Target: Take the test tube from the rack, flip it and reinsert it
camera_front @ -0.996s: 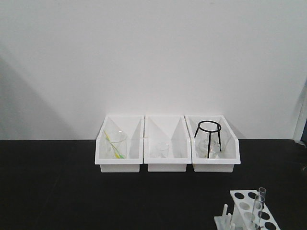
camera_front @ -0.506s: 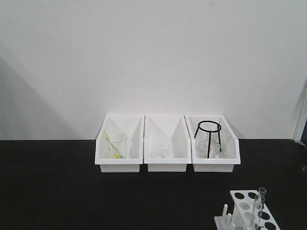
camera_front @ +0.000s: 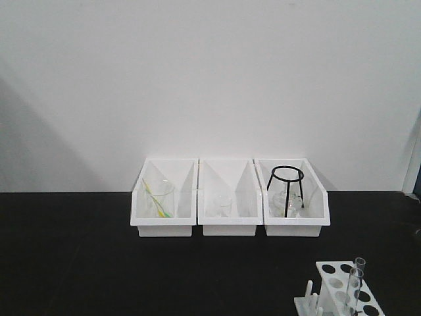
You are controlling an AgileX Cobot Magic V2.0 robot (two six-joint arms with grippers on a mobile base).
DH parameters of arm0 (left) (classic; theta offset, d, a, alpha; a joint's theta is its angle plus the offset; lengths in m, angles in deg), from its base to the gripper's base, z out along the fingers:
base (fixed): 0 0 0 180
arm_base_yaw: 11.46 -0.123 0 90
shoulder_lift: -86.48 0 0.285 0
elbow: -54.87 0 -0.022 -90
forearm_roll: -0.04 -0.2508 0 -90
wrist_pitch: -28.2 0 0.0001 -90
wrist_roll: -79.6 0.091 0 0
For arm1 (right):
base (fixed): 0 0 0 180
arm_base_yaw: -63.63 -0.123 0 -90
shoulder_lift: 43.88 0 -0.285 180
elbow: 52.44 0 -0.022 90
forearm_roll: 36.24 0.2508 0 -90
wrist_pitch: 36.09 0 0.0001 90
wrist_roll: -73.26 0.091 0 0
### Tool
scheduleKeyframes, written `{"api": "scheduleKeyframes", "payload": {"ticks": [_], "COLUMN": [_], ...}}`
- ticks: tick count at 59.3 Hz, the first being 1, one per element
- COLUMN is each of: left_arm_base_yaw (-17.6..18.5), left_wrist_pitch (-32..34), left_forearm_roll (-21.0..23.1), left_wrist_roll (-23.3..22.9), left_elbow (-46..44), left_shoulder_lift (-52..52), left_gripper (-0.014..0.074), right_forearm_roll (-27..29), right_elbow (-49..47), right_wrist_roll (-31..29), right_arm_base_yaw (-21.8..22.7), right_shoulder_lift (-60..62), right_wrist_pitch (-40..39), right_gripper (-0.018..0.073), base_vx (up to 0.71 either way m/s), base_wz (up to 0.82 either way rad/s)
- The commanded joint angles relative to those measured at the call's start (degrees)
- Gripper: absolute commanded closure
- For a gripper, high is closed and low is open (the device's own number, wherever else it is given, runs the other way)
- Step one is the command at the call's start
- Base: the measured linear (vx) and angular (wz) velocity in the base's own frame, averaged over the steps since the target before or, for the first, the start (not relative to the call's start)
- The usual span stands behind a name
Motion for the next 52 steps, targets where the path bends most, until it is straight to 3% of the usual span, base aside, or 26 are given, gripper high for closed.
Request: {"api": "scheduleKeyframes", "payload": {"ticks": [1, 52], "left_arm_base_yaw": [0.41, 0.41], "left_wrist_pitch": [4.95, 4.95], "left_forearm_roll": [0.25, 0.25], "left_wrist_roll": [0.01, 0.01], "left_elbow": [-0.01, -0.01], "left_shoulder_lift": [-0.61, -0.61], "left_gripper": [0.0603, 0.0603], "right_forearm_roll": [-0.75, -0.79], "right_elbow": [0.07, 0.07], "right_wrist_roll": [0.05, 0.05], "right_arm_base_yaw": [-0.03, -0.03], "right_shoulder_lift": [0.58, 0.58], "right_wrist_pitch": [-4.28, -3.87], "right_gripper": [0.0571, 0.0571], "base_vx": [0.00, 0.00], "base_wz": [0.00, 0.00]}}
